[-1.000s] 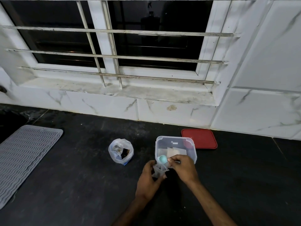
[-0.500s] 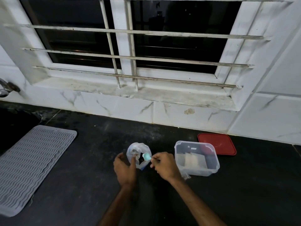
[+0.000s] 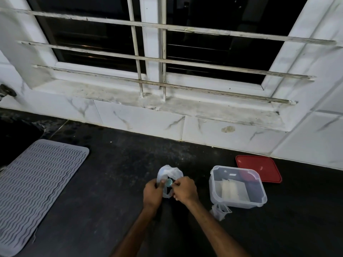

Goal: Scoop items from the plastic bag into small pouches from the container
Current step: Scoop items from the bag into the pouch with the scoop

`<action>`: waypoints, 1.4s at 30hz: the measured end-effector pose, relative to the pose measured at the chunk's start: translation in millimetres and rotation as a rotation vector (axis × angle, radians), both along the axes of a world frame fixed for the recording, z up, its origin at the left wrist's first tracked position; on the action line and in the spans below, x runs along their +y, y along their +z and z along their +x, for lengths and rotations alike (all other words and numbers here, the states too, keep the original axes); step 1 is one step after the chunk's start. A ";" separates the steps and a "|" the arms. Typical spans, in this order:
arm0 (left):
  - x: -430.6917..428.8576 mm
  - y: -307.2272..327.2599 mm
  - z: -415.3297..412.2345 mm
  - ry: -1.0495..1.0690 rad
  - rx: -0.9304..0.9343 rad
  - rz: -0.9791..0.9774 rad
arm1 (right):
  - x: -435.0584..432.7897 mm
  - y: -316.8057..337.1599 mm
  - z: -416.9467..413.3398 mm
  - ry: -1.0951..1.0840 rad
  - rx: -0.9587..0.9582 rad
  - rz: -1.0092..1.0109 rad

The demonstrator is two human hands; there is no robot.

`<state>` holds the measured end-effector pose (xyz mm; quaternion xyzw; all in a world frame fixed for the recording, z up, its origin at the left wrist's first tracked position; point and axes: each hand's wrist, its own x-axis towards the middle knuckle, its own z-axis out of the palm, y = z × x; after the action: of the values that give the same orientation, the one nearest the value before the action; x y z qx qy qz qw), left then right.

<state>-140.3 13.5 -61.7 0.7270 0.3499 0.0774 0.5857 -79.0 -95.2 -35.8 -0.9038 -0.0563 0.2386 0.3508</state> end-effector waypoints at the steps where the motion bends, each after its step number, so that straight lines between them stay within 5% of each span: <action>1: 2.6 -2.8 -0.3 -0.023 0.007 0.006 | 0.6 -0.3 -0.8 -0.018 0.030 0.034; 15: 7.4 6.1 8.8 -0.071 0.087 0.029 | -6.8 -0.6 -1.0 -0.106 0.161 0.178; 23: 4.8 1.1 12.2 0.032 0.070 -0.069 | -14.1 11.3 8.1 0.217 -0.359 -0.228; 26: 1.9 -2.4 11.1 0.068 0.062 -0.064 | -9.3 5.4 5.0 0.382 -0.395 -0.429; 31: -2.4 -3.8 16.6 0.137 0.010 -0.059 | -10.1 -10.0 4.8 0.190 -0.266 -0.276; 38: -4.8 -6.5 19.1 0.140 0.001 -0.075 | -21.5 -4.8 13.3 -0.280 0.374 0.235; 42: -3.3 -4.4 19.1 0.151 0.013 -0.079 | -26.6 -0.4 11.9 -0.197 0.319 0.173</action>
<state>-121.2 10.3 -66.2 0.6753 0.4102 0.1027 0.6043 -67.0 -121.8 -36.2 -0.8221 0.0681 0.3376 0.4533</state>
